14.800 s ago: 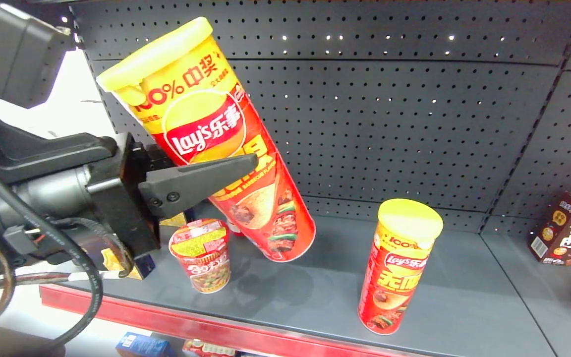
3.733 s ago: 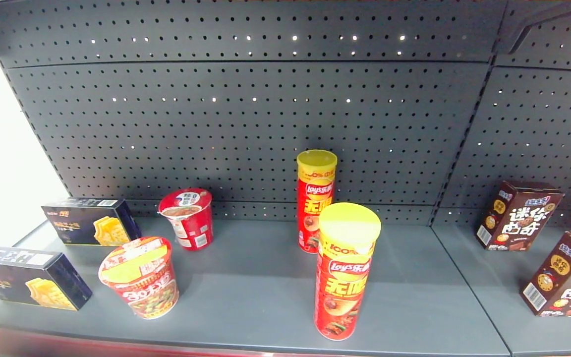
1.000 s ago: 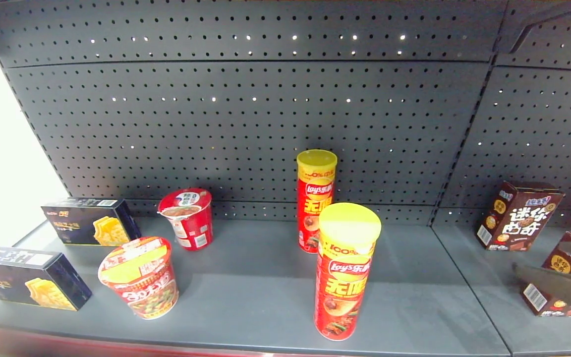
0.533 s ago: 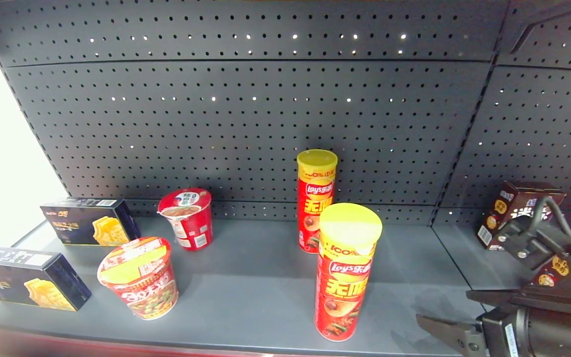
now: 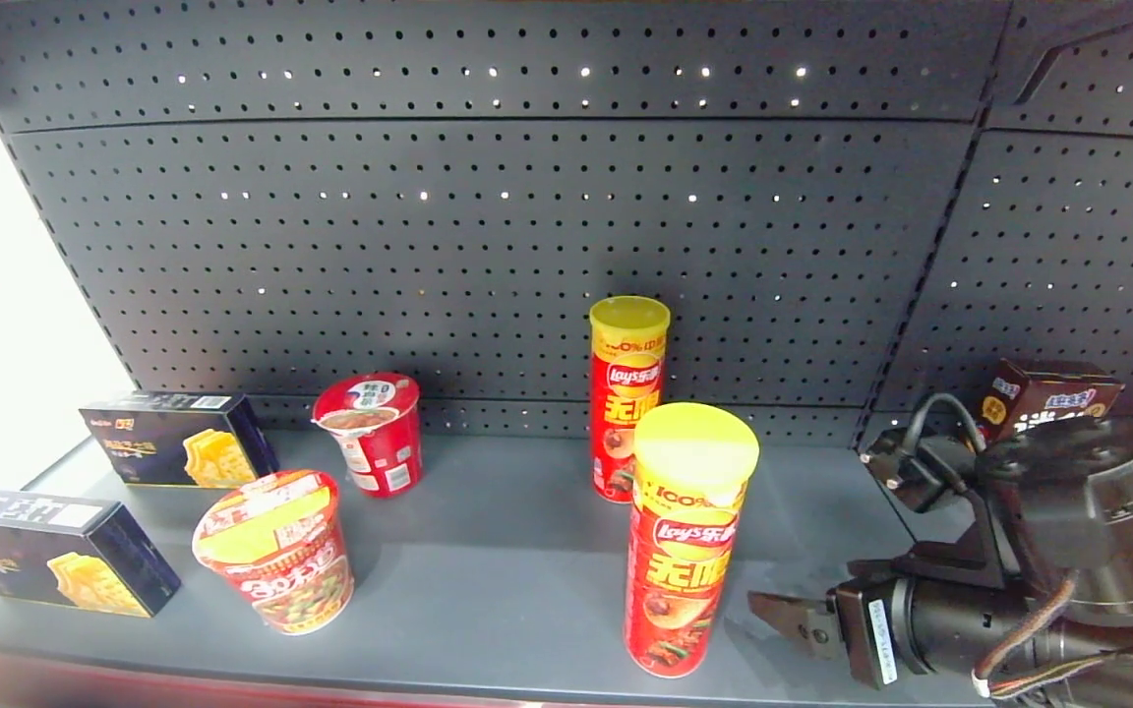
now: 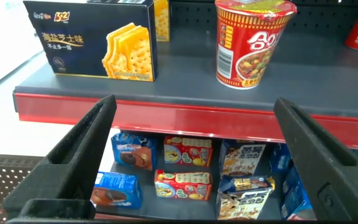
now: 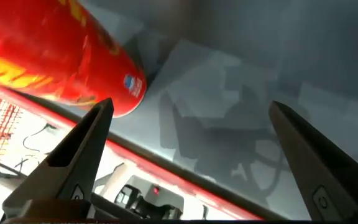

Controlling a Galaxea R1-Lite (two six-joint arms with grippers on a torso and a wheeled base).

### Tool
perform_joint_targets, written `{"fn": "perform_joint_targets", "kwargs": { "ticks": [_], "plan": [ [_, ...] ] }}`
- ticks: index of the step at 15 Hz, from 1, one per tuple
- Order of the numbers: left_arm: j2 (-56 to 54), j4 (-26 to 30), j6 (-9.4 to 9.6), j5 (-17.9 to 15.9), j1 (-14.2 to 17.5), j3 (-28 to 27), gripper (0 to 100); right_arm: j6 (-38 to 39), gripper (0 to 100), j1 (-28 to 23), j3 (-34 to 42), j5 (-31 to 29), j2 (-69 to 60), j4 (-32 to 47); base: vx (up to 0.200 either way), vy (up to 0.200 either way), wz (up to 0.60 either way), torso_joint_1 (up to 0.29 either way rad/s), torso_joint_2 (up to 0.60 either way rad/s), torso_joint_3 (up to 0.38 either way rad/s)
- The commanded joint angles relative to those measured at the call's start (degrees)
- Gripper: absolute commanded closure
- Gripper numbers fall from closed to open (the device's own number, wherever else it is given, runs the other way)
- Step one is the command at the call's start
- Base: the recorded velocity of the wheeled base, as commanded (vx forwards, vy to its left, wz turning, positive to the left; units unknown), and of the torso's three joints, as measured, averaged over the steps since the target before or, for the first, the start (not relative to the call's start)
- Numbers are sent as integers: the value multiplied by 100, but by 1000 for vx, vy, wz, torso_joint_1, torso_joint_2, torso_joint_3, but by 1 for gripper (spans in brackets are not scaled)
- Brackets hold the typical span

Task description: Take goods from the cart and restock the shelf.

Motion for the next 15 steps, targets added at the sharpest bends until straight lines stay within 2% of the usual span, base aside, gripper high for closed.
{"fn": "perform_joint_targets", "kwargs": {
  "ticks": [1, 15],
  "plan": [
    [10, -1, 1, 4, 0, 1, 0, 10, 0, -5, -37, 1, 241, -74, 0, 0, 0, 0, 0, 0],
    [10, -1, 1, 4, 0, 1, 0, -52, 0, 30, -398, 9, 803, -311, 0, 0, 0, 0, 0, 0]
  ]
}}
